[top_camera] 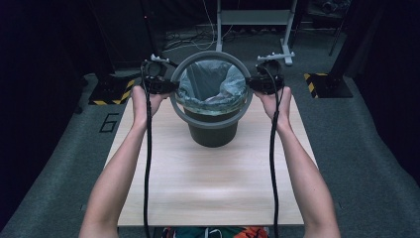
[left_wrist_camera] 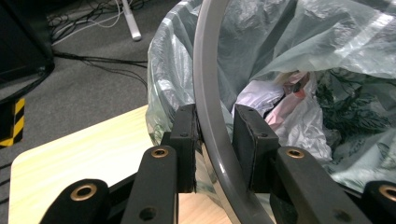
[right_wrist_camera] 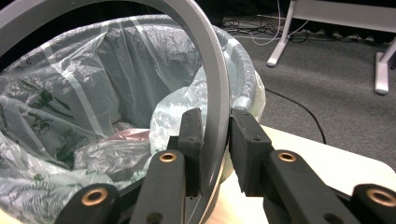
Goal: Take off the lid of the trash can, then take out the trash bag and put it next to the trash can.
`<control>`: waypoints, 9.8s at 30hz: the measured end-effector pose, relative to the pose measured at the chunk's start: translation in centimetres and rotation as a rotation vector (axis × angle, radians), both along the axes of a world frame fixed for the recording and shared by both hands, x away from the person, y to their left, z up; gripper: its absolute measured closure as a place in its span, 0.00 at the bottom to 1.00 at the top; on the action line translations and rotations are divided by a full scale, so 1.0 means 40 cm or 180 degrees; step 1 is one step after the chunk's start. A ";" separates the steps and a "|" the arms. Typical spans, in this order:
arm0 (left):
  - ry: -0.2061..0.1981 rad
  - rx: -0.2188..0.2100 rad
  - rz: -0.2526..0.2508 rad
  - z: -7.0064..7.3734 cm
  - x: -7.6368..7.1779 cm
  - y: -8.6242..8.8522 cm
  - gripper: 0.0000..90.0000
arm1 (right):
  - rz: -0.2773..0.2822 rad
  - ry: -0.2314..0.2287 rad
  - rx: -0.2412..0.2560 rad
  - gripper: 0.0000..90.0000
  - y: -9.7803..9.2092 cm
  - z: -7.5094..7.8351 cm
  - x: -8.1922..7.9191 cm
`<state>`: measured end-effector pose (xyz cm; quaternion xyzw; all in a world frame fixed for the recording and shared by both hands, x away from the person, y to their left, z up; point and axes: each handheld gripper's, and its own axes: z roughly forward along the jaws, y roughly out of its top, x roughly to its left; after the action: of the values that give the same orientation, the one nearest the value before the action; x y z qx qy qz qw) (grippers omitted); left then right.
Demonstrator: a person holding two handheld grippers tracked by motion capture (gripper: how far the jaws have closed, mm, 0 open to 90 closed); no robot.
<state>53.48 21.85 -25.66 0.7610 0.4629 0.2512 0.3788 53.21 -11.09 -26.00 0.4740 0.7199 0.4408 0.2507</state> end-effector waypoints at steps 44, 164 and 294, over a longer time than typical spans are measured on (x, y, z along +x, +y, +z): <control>-0.0467 -0.0230 -0.0115 -0.118 -0.169 0.008 0.79 | 0.0001 -0.0437 0.0055 0.84 -0.017 -0.104 -0.180; 0.0102 -0.0359 -0.0194 -0.533 -0.307 0.042 0.81 | 0.0098 0.0163 -0.0013 0.85 0.010 -0.510 -0.322; 0.0740 -0.0589 -0.0324 -0.275 0.008 0.201 0.00 | 0.0641 0.0645 -0.0129 0.11 -0.133 -0.225 0.014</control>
<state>53.81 29.89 -36.67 0.7693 0.4856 0.0981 0.4035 53.76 -16.40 -35.02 0.4363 0.7941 0.3990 0.1408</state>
